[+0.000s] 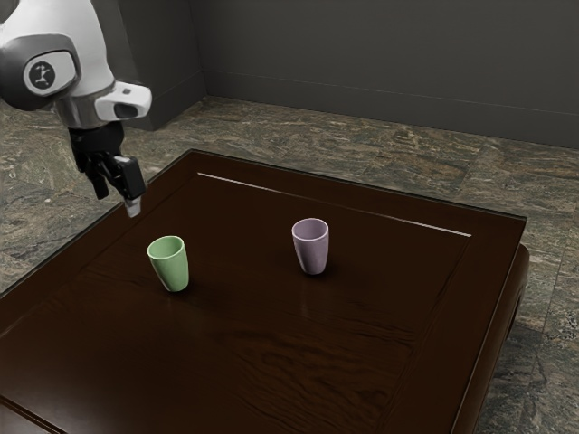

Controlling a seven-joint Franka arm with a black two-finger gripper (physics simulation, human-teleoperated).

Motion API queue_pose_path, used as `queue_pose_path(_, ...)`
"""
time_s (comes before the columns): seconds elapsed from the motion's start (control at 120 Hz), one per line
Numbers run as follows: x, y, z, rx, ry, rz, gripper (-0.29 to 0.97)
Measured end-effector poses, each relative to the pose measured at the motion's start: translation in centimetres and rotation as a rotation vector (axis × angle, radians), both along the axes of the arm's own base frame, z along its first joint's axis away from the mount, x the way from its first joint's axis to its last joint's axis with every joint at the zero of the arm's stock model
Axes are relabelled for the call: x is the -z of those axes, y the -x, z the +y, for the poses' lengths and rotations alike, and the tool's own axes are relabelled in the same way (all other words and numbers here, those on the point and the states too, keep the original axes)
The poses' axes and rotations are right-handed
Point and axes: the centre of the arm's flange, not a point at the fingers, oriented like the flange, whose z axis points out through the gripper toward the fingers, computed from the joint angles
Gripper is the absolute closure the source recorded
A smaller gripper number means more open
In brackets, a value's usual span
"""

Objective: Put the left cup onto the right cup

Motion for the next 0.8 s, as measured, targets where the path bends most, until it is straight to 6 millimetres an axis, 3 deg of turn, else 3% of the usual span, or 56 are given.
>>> queue_pose_path(0.275, 10.9, -0.1, 2.8, -0.055, 0.0, 0.015, 0.02)
queue_pose_path(0.475, 14.9, -1.2, 5.6, -0.112, -0.024, -0.024, 0.02)
queue_pose_path(0.533, 15.6, -1.8, 6.2, -0.122, -0.033, -0.04, 0.02)
queue_pose_path(0.658, 15.1, -3.1, 7.8, -0.141, -0.049, -0.093, 0.02)
queue_pose_path(0.8, 14.7, -5.5, 8.2, -0.135, -0.071, -0.13, 0.02)
